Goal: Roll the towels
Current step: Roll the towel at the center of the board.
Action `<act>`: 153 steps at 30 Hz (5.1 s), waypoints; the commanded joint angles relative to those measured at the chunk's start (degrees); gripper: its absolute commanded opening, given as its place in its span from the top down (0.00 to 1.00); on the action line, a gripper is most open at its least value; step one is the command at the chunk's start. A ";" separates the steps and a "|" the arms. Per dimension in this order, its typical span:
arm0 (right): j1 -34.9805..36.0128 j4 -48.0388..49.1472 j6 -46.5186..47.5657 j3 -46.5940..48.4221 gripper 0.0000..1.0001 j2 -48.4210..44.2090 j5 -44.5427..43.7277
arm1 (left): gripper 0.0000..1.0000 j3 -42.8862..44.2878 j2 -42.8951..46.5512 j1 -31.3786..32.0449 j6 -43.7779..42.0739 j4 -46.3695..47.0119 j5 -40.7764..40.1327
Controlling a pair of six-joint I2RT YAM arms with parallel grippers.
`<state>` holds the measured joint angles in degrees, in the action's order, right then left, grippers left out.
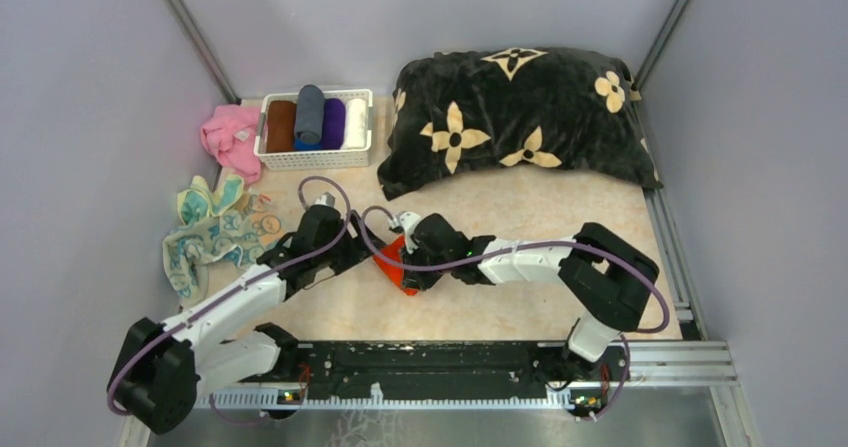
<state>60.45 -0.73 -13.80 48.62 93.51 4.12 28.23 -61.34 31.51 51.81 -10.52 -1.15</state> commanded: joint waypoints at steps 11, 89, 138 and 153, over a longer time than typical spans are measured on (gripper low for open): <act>-14.92 50.24 -39.33 -13.03 1.00 16.67 46.74 | 0.29 -4.97 1.60 0.09 4.20 2.72 7.87; -13.92 44.07 -36.35 -9.93 1.00 18.86 48.11 | 0.32 -10.37 1.17 -4.66 5.52 7.26 12.47; 11.83 -10.29 1.14 4.78 0.87 6.36 -15.33 | 0.22 -8.13 -0.67 -3.29 2.58 2.83 6.30; -1.13 3.57 -12.56 -2.26 0.94 6.20 14.56 | 0.20 -18.46 11.29 -2.88 14.08 15.95 15.34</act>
<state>60.80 2.83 -19.79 49.10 96.47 8.45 11.05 -46.48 28.36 62.81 -1.23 11.09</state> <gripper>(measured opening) 0.218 0.818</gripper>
